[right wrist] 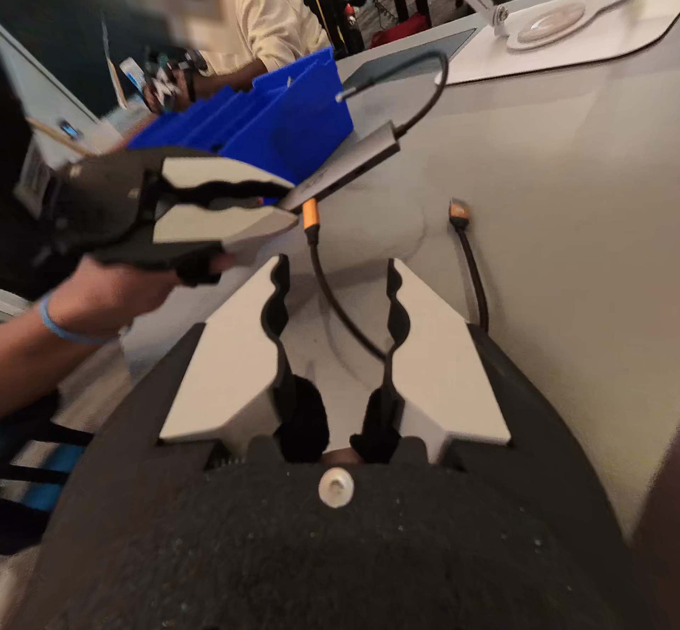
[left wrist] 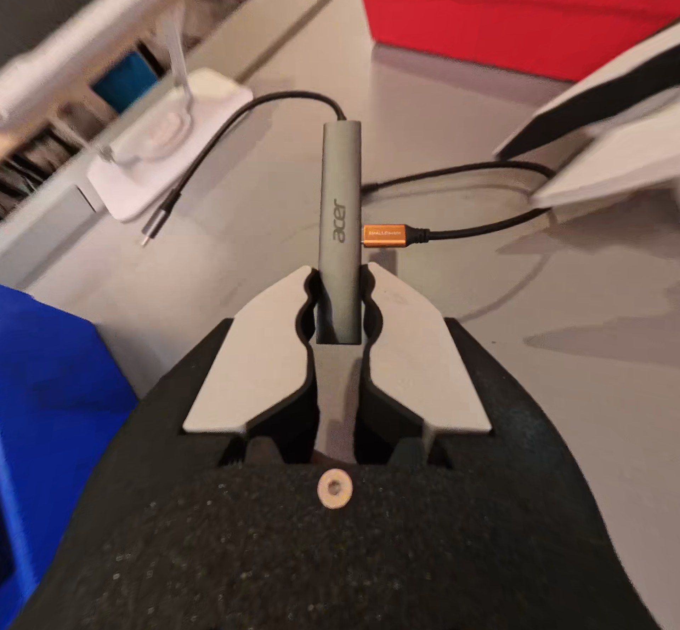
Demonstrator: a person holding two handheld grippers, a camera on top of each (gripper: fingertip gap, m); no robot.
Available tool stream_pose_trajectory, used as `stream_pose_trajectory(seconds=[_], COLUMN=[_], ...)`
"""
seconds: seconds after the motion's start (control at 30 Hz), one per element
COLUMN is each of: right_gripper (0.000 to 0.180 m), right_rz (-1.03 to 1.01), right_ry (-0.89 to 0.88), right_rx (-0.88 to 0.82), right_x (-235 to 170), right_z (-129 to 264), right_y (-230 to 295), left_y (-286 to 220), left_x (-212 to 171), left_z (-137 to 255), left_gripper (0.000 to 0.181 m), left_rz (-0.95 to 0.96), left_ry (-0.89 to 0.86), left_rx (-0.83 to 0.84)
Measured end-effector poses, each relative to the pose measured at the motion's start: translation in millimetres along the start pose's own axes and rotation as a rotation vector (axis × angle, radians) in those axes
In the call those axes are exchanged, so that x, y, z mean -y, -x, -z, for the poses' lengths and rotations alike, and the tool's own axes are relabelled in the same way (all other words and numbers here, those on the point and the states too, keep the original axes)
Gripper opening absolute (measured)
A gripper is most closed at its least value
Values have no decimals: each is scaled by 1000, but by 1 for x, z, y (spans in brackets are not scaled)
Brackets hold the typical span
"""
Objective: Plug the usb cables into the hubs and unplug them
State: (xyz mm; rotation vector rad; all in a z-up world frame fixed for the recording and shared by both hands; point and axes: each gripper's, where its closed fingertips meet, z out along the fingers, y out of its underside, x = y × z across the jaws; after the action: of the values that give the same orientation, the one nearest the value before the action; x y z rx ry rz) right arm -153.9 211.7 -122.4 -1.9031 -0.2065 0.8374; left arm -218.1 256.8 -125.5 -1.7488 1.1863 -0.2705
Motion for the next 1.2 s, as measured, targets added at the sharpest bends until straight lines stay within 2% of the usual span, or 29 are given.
stream_pose_trajectory(seconds=[0.17, 0.2, 0.27, 0.37, 0.47, 0.53, 0.63, 0.73, 0.83, 0.97, 1.07, 1.2], right_gripper=[49, 42, 17, 11, 8, 8, 8, 8, 8, 8, 8, 8], right_rz=[-238, -268, -296, -241, -38, 36, -139, -421, -603, -750, -776, -782], right_ry=[-90, -111, -130, -112, -28, 0, 14, -20, -34, -83, -81, -83], right_rx=[196, 224, 260, 287, 215, 199, 188, 276, 371, 483, 505, 512], right_x=[23, 28, 34, 34, 25, 25, 26, 29, 30, 40, 39, 40], right_z=[4, 7, 13, 19, 19, 18, 15, 14, 15, 21, 19, 20], right_y=[21, 23, 25, 29, 31, 36, 32, 32, 35, 39, 42, 43], left_y=[-43, -49, -58, -67, -83, -81, -76, -80, -75, -70, -70, -73], left_x=[36, 39, 42, 41, 25, 22, 24, 27, 31, 38, 45, 49], left_z=[29, 31, 32, 30, 24, 24, 24, 24, 24, 30, 38, 42], left_gripper=[22, 22, 22, 21, 23, 28, 35, 36, 33, 27, 26, 25], left_rz=[-160, -178, -203, -174, -77, -10, -123, -231, -241, -165, -107, -93], left_ry=[-140, -153, -172, -194, -136, -147, -175, -193, -249, -400, -492, -531], left_rx=[26, 23, 16, -47, -262, -319, -244, -165, -109, -127, -151, -184])
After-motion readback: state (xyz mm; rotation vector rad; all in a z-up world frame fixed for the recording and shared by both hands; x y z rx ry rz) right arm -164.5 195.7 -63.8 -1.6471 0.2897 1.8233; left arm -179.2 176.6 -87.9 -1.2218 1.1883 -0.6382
